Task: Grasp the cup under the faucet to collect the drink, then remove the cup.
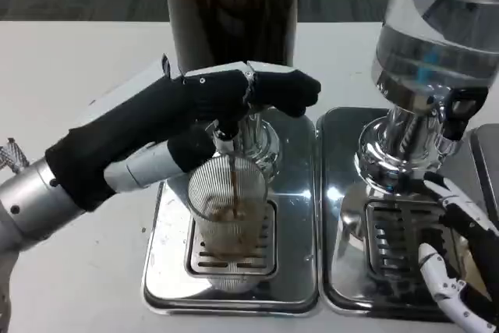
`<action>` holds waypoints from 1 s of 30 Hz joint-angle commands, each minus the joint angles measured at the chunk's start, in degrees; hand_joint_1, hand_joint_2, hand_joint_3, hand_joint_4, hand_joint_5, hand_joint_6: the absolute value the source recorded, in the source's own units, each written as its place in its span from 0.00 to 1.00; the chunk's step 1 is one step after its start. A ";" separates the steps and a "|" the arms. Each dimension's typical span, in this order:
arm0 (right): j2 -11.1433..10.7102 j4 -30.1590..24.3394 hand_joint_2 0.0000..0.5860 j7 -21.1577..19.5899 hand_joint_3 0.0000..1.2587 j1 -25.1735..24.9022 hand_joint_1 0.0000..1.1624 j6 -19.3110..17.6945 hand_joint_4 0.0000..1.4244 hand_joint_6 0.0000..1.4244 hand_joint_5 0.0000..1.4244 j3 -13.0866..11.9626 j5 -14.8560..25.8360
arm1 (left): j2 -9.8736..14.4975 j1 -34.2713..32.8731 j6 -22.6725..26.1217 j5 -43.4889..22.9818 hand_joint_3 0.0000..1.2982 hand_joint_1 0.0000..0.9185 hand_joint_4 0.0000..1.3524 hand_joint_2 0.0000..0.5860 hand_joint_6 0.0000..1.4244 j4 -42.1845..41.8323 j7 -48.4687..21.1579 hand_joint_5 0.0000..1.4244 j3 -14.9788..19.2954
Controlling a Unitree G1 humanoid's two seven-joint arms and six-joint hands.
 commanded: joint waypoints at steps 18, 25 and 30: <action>-0.02 -3.31 1.00 3.56 0.17 -0.81 0.34 -0.29 0.06 0.16 0.08 1.20 3.60 | 2.50 1.60 -3.73 0.85 0.22 0.00 0.18 0.12 0.12 -0.21 0.17 0.19 -0.66; -0.05 -6.16 0.79 8.54 0.16 -2.69 0.39 1.73 0.06 0.18 0.10 2.76 8.62 | 2.95 1.70 -4.51 0.87 0.22 0.00 0.18 0.12 0.12 -0.04 0.26 0.19 -0.35; -0.17 -6.02 0.66 10.54 0.14 -3.26 0.42 3.02 0.08 0.20 0.11 3.08 10.64 | 2.59 1.38 -4.66 1.47 0.22 0.00 0.18 0.12 0.12 -0.14 0.78 0.19 -0.93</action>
